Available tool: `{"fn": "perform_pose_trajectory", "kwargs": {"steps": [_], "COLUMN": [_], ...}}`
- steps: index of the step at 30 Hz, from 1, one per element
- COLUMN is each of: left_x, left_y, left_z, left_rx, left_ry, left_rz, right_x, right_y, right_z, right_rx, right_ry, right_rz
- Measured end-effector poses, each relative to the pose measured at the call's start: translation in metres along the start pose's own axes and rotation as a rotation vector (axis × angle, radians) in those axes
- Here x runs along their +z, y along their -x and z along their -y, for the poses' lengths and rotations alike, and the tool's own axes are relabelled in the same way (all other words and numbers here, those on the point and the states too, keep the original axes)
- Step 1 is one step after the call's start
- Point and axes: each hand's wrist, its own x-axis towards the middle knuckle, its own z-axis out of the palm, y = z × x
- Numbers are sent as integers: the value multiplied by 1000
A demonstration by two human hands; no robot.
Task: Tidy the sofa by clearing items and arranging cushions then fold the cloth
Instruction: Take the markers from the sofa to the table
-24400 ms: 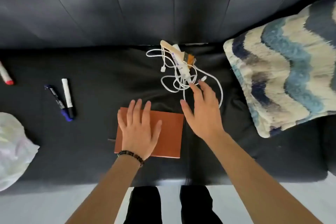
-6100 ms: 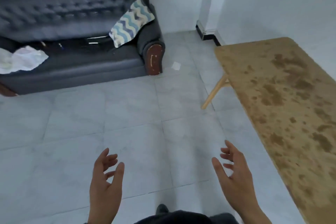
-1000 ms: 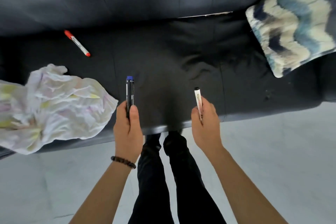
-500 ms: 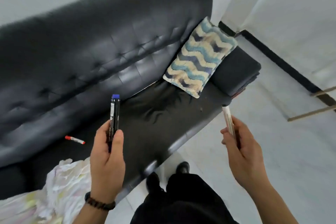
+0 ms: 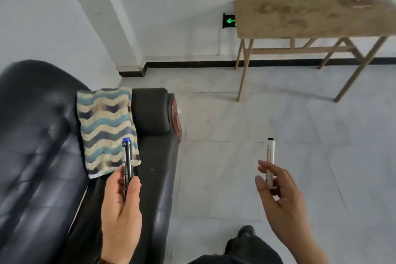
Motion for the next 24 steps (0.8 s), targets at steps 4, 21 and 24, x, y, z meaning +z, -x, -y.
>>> {"fn": "perform_pose_trajectory", "kwargs": {"steps": [4, 21, 24], "left_x": [115, 578, 678], "left_y": [-20, -137, -162], "left_z": [-29, -85, -128], "left_rx": [55, 120, 111], "left_ry": [-80, -145, -116], "left_rz": [113, 460, 579], "right_x": [-73, -282, -334], "right_y": [-65, -390, -463], "right_z": [-37, -160, -161], "right_rx": [53, 257, 278], "right_ry": [16, 38, 33], "right_rz": [-80, -295, -356]}}
